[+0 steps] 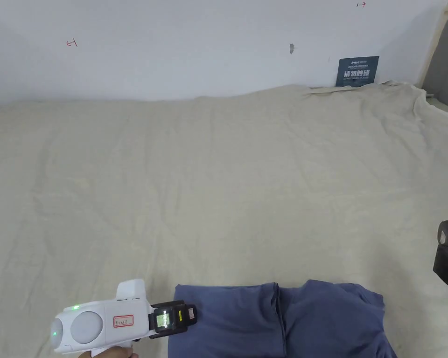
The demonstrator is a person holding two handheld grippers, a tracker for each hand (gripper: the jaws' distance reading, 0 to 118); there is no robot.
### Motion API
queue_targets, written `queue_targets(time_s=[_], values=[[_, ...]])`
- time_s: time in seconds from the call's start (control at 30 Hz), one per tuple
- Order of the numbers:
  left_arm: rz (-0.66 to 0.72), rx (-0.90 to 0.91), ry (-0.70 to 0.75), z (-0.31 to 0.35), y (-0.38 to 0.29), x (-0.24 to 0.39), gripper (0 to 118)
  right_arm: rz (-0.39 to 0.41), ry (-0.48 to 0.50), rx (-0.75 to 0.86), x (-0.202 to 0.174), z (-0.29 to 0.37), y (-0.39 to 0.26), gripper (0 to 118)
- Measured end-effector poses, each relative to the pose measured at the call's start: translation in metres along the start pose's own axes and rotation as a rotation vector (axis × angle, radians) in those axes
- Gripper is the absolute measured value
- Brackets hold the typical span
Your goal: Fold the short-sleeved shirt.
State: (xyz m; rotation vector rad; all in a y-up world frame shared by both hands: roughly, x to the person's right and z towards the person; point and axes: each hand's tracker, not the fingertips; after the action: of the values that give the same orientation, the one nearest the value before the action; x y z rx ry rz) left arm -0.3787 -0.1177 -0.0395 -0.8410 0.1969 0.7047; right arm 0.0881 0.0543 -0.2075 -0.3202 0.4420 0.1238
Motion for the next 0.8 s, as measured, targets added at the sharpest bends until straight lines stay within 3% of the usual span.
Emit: queue_targets(time_s=[0.1, 0.23, 0.4, 0.43, 0.47, 0.5, 0.8], values=[[0.004, -0.017, -0.028, -0.013, -0.002, -0.008, 99, 0.004, 0.0, -0.009, -0.001, -0.002, -0.001, 0], [-0.002, -0.052, -0.069, -0.029, -0.002, -0.008, 76, 0.008, -0.001, -0.017, -0.002, -0.003, -0.002, 0], [-0.029, -0.043, -0.075, -0.036, -0.001, 0.0, 68, 0.008, -0.006, -0.025, -0.002, -0.004, -0.003, 0], [-0.039, -0.044, -0.071, -0.034, -0.003, 0.0, 55, 0.007, -0.007, -0.026, -0.002, -0.004, -0.003, 0], [-0.042, -0.047, -0.065, -0.034, -0.002, 0.0, 32, 0.007, -0.008, -0.026, -0.001, -0.004, -0.003, 0], [-0.04, -0.052, -0.065, -0.035, -0.001, -0.003, 18, 0.008, -0.009, -0.026, -0.001, -0.004, -0.003, 0], [-0.064, -0.057, -0.027, -0.018, 0.006, 0.013, 5, 0.004, -0.007, -0.022, 0.001, -0.006, -0.002, 0]])
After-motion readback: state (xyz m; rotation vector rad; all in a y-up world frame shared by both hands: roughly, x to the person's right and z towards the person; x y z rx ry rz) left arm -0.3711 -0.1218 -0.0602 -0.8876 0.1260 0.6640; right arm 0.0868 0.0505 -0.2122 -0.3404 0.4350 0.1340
